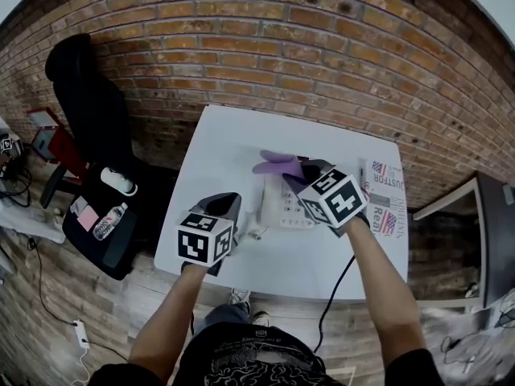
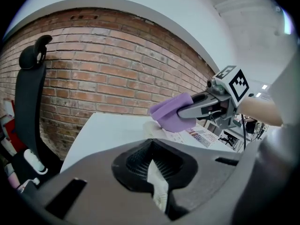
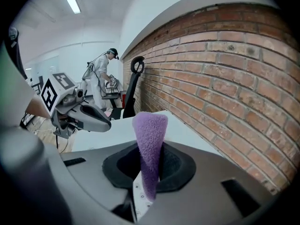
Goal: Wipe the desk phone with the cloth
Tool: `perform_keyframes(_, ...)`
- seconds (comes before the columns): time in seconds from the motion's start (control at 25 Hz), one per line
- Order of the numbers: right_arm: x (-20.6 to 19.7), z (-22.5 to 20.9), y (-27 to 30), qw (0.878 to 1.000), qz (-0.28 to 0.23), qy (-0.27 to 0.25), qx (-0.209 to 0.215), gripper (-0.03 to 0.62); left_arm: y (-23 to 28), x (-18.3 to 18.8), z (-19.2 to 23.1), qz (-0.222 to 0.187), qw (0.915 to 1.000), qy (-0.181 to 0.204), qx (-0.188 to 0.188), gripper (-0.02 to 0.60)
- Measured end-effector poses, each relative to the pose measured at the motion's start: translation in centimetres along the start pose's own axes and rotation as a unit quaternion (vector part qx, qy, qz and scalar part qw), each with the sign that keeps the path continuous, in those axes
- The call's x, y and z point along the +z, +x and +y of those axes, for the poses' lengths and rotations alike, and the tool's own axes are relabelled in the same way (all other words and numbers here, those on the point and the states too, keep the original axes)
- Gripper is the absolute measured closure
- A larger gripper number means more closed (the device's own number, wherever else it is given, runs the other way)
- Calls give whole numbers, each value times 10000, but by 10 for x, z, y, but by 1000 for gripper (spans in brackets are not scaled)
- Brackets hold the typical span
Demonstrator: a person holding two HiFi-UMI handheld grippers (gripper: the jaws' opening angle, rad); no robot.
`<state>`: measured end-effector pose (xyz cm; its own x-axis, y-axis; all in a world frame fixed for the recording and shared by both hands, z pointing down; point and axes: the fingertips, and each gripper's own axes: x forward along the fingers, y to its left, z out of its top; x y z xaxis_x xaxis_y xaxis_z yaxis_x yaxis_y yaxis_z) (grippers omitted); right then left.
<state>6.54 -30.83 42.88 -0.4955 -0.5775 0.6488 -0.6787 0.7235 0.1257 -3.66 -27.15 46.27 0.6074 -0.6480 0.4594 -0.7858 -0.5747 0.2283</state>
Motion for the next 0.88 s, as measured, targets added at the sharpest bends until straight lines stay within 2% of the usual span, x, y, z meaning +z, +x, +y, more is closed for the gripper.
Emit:
perform_keyframes(0.24,32,-36,21,9999,-18,-57,-128,546,19,20,19,-29,9999,-14,-170,575)
perform_keyframes(0.52,42,-73,47,9999,8,17,-132,546,37,30,26,39,9998,-45,-211,575)
perform_keyframes(0.68,37,-91,71,9997,33,215,98,546,47,29,30,122,9998,-77,-110,575)
perform_keyframes(0.88,25,-99,106,9973,211,258,659,546,60,30,34,133,9994,-255,187,575)
